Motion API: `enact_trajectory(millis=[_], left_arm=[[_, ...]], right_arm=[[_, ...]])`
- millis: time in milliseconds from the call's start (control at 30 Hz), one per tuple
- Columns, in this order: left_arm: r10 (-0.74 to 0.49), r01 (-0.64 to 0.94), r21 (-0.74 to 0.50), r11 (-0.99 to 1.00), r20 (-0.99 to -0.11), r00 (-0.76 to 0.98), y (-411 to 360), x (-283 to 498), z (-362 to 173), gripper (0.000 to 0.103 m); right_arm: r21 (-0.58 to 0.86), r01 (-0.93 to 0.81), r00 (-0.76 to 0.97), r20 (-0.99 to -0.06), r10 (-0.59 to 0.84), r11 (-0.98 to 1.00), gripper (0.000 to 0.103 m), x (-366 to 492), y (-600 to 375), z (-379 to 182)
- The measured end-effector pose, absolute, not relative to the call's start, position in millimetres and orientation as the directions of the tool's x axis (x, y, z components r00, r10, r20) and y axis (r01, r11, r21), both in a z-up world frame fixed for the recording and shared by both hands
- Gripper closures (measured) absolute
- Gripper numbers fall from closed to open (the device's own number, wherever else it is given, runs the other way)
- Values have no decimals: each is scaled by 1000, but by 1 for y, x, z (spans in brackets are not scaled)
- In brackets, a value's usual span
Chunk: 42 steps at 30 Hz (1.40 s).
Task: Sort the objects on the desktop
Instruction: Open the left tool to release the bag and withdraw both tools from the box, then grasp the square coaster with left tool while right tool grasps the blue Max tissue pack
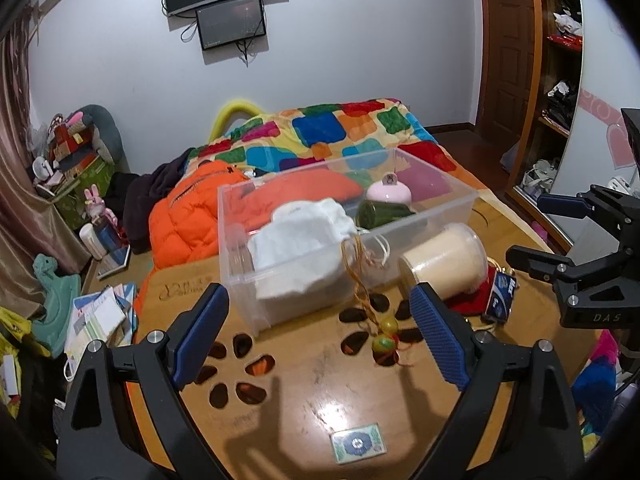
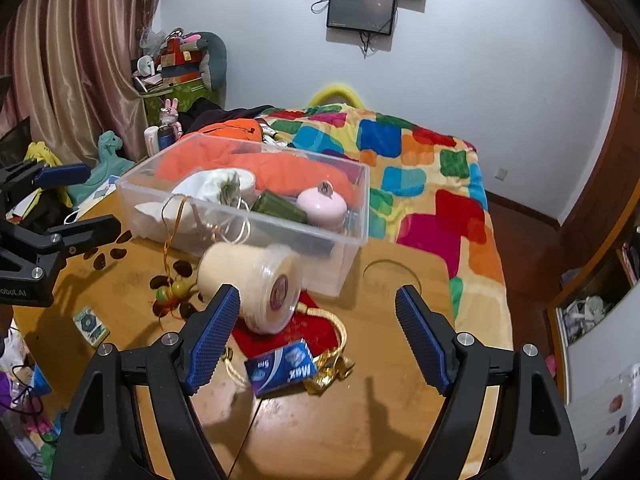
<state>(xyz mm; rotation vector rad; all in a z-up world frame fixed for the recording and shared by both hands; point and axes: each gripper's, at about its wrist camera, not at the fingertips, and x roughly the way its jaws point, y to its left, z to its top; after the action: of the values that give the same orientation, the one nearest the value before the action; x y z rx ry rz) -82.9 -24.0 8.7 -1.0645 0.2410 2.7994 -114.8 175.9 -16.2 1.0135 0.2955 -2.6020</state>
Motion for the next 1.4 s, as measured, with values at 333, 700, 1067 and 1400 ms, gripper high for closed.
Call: enact_trajectory(millis=[333, 700, 1067, 1400], left_arm=[[94, -173, 40, -984, -709, -699, -27, -70, -13, 10], [85, -148, 19, -989, -743, -664, -35, -53, -39, 10], [114, -127, -45, -991, -780, -615, -41, -46, -64, 10], [84, -136, 4, -991, -763, -641, -32, -36, -67, 18]], right_arm=[[-49, 352, -679, -701, -219, -935, 26, -99, 180, -35], [-91, 356, -683, -705, -192, -930, 26, -88, 171, -54], [-45, 374, -656, -719, -229, -926, 26, -94, 169, -69], [-32, 398, -632, -734, -248, -917, 38, -101, 168, -76]])
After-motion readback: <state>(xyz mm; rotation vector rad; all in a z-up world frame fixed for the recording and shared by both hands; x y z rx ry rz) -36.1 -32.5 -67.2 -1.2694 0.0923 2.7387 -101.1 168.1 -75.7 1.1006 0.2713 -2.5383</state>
